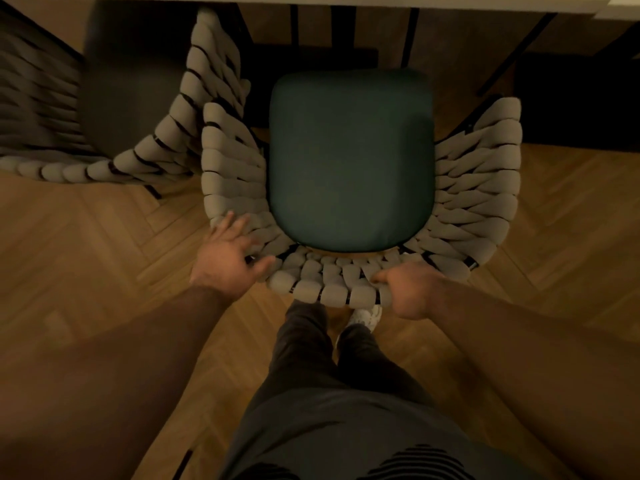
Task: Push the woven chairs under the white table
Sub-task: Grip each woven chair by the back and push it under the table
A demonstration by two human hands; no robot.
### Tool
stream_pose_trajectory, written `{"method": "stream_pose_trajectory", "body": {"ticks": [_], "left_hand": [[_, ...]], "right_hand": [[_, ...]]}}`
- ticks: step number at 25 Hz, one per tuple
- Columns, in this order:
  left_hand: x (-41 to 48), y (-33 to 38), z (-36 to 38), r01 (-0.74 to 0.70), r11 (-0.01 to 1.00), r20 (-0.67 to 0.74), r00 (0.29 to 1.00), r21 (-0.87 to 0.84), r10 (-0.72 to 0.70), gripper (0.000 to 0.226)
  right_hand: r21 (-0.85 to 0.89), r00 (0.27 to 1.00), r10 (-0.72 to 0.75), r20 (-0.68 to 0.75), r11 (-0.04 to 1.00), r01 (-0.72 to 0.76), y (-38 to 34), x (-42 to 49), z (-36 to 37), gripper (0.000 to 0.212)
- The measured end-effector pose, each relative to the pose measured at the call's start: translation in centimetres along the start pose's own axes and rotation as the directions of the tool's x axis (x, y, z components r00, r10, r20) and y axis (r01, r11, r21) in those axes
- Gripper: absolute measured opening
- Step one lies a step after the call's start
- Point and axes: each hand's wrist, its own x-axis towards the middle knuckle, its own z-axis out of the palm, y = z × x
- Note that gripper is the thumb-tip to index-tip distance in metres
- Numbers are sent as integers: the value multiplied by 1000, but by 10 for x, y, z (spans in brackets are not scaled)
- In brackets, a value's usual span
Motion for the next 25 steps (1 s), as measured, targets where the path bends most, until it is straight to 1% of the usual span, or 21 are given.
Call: {"method": "stream_pose_trajectory", "body": {"ticks": [1,2,3,4,5,6,7,8,9,10,12,13,15,17,20,23,25], "left_hand": [[3,-4,0,67,995,-123,990,-68,-75,52],[6,-5,-4,158,972,-190,963,-174,-191,59],[10,-4,-8,270,909,-191,921,-317,-340,72],[16,-6,-9,389,789,-118,861,-475,-495,85],[23,-6,-11,509,611,22,778,-607,-627,95],[30,-7,-10,589,381,199,691,-713,-695,98],[38,-7,-10,627,137,386,621,-767,-682,91],[47,-10,-8,646,-35,515,574,-763,-637,77],[54,-10,-8,655,-102,563,547,-749,-619,63],[61,-13,-7,671,-91,567,536,-736,-625,54],[65,-17,-4,709,-21,546,524,-705,-654,49],[64,-18,-4,711,-8,525,511,-703,-681,47],[59,-17,-6,678,-12,469,495,-735,-732,46],[57,-12,-11,628,-26,430,500,-777,-752,43],[62,-5,-26,547,-1,343,524,-837,-780,43],[77,-4,-43,445,52,253,597,-894,-761,44],[90,-7,-52,406,79,218,631,-910,-744,49]], "right_hand": [[36,1000,-19,15,999,19,-6,3,-2,69],[79,999,-32,31,996,30,-12,7,-5,72],[103,998,-43,49,994,38,-18,11,-8,76],[107,996,-57,64,993,50,-25,15,-11,79],[94,995,-70,76,994,63,-32,18,-13,80],[87,994,-81,80,993,74,-37,23,-14,80],[93,993,-84,85,993,76,-40,26,-14,80],[101,993,-80,91,992,71,-42,29,-14,79],[107,993,-72,97,992,61,-41,31,-13,79],[117,993,-63,102,992,51,-39,32,-13,80],[148,993,-42,112,989,25,-35,32,-12,83],[161,993,-36,111,987,18,-34,30,-11,83],[194,995,-37,96,981,17,-32,28,-11,82],[232,997,-41,72,972,23,-30,26,-13,81],[268,999,-41,29,963,32,-29,24,-20,83],[298,999,-37,-18,954,40,-31,26,-29,84],[300,997,-28,-65,953,46,-37,30,-35,83]]}}
